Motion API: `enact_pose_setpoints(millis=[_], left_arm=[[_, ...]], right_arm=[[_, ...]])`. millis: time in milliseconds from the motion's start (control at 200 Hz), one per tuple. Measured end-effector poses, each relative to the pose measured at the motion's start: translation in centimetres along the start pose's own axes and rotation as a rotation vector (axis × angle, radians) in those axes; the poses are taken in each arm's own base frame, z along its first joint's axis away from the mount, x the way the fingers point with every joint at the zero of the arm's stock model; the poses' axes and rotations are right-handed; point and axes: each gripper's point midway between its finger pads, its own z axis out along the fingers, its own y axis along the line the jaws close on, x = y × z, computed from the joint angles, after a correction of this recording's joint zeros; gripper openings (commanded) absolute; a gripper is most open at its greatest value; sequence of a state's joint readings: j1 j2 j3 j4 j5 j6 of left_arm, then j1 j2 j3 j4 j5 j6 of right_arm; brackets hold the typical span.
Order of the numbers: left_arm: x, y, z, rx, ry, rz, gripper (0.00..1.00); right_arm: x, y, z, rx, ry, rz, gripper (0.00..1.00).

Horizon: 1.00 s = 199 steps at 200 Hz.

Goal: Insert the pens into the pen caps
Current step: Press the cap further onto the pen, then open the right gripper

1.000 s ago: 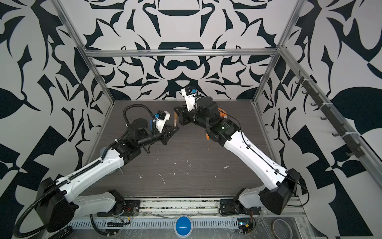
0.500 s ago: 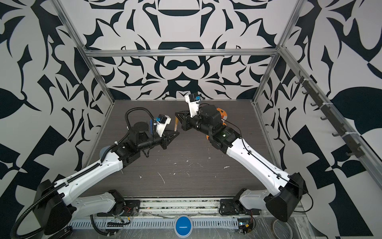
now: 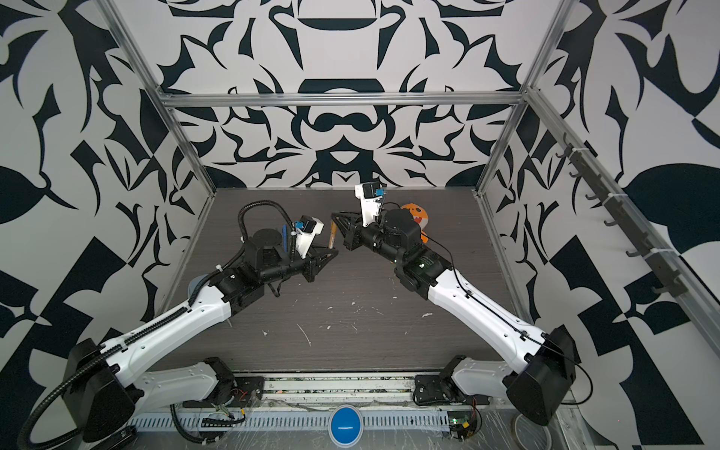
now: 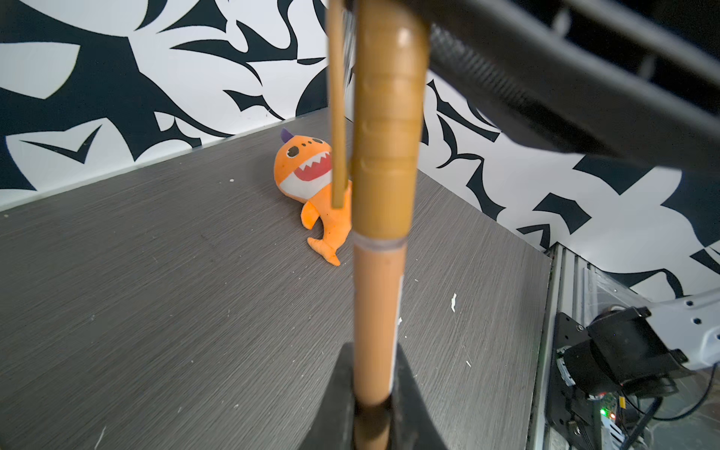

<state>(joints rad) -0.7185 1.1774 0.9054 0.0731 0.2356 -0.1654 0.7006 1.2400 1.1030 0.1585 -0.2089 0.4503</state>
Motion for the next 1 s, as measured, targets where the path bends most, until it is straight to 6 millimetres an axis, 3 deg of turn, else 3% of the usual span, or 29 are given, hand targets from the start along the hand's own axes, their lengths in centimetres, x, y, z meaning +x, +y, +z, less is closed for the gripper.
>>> enact_pose_setpoints(millis=[420, 730, 930, 995], left_arm=[[-0.5, 0.1, 0.3, -0.006, 0.026, 0.014, 0.00], [-0.1, 0.9, 1.1, 0.003, 0.049, -0.015, 0.00], [0.1, 1.3, 1.0, 0.005, 0.056, -0.030, 0.00], [0.1, 1.2, 0.9, 0.013, 0.057, -0.029, 0.00]], right_arm=[[0.1, -0.6, -0.2, 0.021, -0.066, -0.019, 0.00], [1.3, -1.9, 0.8, 0.057, -0.088, -0.022, 0.00], [0.6, -1.7, 1.0, 0.057, -0.112, -0.019, 0.00], [0.4, -1.5, 0.8, 0.063, -0.110, -0.017, 0.04]])
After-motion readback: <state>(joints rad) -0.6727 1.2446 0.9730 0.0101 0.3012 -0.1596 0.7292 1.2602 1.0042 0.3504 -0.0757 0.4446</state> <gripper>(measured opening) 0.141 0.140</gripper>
